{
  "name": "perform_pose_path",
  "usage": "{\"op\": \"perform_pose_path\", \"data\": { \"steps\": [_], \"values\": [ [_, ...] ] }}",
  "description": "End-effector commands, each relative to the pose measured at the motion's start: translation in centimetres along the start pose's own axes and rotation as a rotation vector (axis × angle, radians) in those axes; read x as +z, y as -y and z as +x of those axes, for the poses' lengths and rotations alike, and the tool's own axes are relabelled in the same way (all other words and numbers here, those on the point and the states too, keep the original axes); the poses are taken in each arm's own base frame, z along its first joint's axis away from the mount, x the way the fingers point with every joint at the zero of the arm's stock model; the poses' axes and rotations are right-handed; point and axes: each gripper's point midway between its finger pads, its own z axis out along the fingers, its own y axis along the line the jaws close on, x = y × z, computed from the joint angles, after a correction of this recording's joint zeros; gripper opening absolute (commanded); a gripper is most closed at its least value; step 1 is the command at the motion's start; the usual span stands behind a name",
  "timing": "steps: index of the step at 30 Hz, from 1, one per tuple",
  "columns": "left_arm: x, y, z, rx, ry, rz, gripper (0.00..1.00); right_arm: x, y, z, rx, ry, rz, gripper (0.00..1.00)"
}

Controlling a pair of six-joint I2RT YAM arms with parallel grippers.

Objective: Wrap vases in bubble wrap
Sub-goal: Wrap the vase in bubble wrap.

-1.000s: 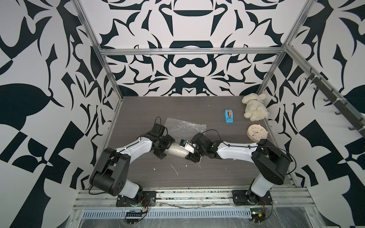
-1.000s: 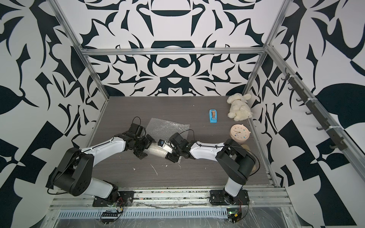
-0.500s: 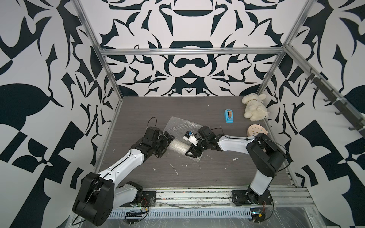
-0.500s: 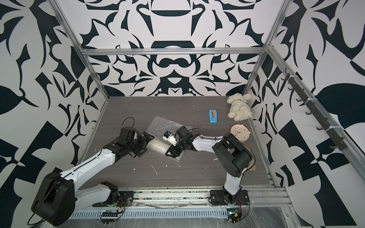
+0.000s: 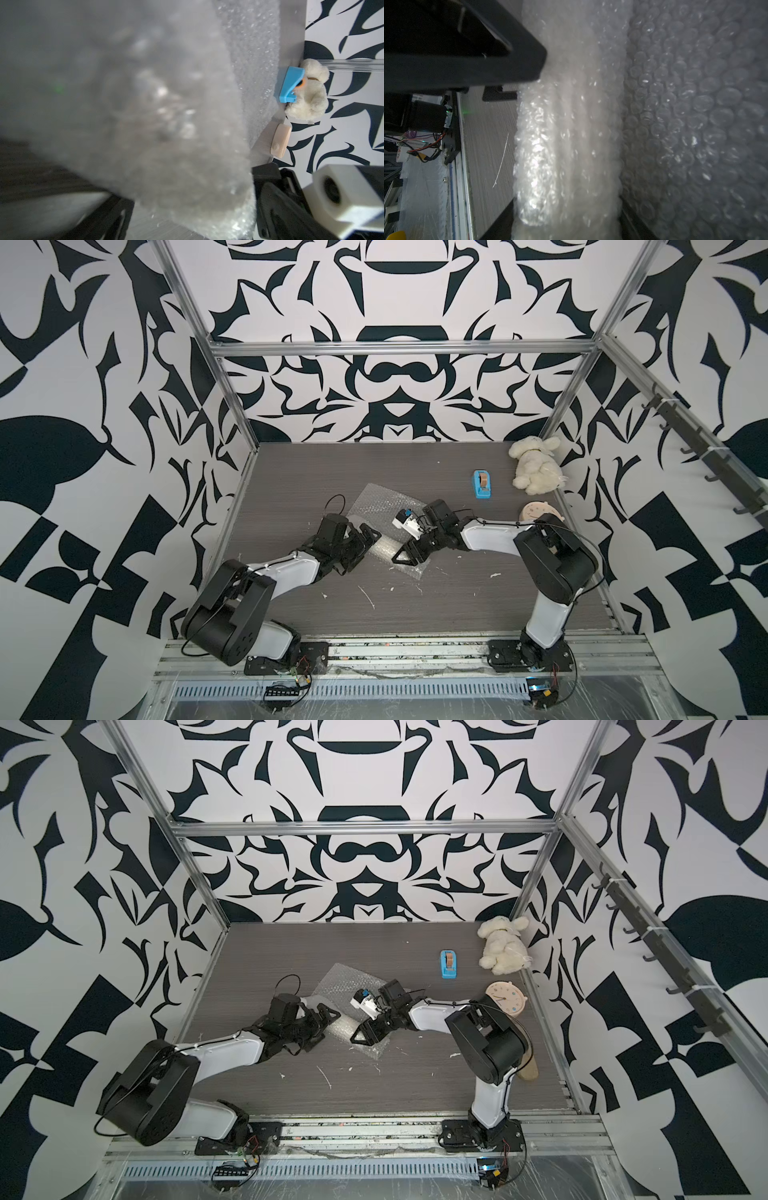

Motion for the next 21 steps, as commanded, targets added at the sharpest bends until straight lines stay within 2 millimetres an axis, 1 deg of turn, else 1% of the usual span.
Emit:
{"op": "perform_pose_path", "data": {
  "steps": [1, 5, 7, 9, 12, 13, 15, 17, 20, 21],
  "values": [
    [0.8, -1.0, 0.4, -0.022, -0.014, -0.010, 0.94, -0.6, -0.3, -1.5, 0.001, 0.040, -0.018, 0.52],
    [1.1, -1.8, -0.5, -0.053, 0.033, -0.070, 0.86, -0.6, 0.0, -1.4, 0.005, 0.034, -0.009, 0.53],
    [1.4, -1.5, -0.8, -0.049, 0.043, -0.085, 0.86, -0.7, 0.1, -1.4, 0.002, 0.036, 0.001, 0.53],
    [1.8, -1.5, -0.7, -0.044, 0.037, -0.115, 0.86, -0.9, 0.1, -1.4, -0.003, 0.041, 0.012, 0.53],
    [2.5, -2.1, -0.3, -0.039, 0.025, -0.194, 0.86, -1.2, 0.2, -1.4, -0.015, 0.053, 0.037, 0.54],
    [2.6, -2.4, -0.1, -0.035, 0.022, -0.227, 0.82, -1.4, 0.2, -1.4, -0.018, 0.058, 0.052, 0.55],
    [2.7, -3.0, 0.1, -0.025, 0.017, -0.303, 0.79, -1.9, 0.3, -1.6, -0.030, 0.072, 0.082, 0.58],
    [2.6, -3.8, 0.3, -0.018, 0.011, -0.378, 0.74, -2.5, 0.2, -1.7, -0.058, 0.088, 0.136, 0.63],
    [2.7, -4.2, 0.5, -0.008, -0.020, -0.440, 0.65, -3.7, -0.3, -2.1, -0.112, 0.120, 0.192, 0.69],
    [2.8, -4.2, 0.5, -0.002, -0.030, -0.451, 0.65, -4.1, -0.4, -2.2, -0.123, 0.129, 0.205, 0.69]
  ]
}}
